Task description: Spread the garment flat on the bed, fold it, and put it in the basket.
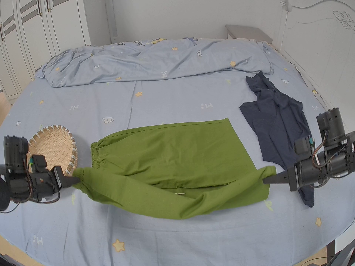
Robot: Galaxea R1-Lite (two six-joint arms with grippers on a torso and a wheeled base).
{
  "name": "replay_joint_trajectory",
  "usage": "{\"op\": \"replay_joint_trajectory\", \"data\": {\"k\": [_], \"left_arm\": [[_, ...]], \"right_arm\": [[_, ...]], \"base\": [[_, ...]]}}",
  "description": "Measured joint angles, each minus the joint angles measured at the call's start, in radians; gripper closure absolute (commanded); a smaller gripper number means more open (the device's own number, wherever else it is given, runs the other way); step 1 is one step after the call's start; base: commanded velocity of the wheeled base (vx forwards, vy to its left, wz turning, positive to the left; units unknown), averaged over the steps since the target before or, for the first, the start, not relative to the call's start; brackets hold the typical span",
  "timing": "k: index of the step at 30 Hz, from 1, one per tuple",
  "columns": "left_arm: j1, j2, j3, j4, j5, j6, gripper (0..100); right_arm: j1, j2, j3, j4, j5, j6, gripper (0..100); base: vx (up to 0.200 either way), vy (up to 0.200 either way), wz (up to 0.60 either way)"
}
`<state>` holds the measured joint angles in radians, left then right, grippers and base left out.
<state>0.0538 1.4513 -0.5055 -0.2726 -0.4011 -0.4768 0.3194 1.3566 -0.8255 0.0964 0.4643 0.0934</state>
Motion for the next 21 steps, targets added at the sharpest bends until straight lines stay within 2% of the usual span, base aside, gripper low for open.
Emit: {"op": "replay_joint_trajectory", "data": {"k": [6, 10, 13, 17, 21], "left_arm": [[-0.009, 0.027, -0.203, 0.167, 0.009, -0.027, 100], [-0.012, 0.062, -0.287, 0.214, 0.012, -0.032, 100], [-0.013, 0.089, -0.358, 0.281, 0.012, -0.034, 100], [-0.017, 0.127, -0.475, 0.428, 0.012, -0.035, 100], [-0.017, 0.166, -0.578, 0.498, 0.013, -0.036, 100]], "right_arm": [[-0.006, 0.034, -0.160, 0.022, -0.027, 0.028, 100], [-0.007, 0.076, -0.254, 0.026, -0.109, 0.047, 100], [-0.007, 0.111, -0.320, 0.027, -0.147, 0.053, 100], [-0.006, 0.153, -0.393, 0.029, -0.168, 0.057, 100], [-0.008, 0.186, -0.451, 0.031, -0.184, 0.059, 100]], "base": [[0.000, 0.000, 0.00], [0.000, 0.000, 0.00], [0.000, 0.000, 0.00], [0.000, 0.000, 0.00], [0.000, 0.000, 0.00]]}}
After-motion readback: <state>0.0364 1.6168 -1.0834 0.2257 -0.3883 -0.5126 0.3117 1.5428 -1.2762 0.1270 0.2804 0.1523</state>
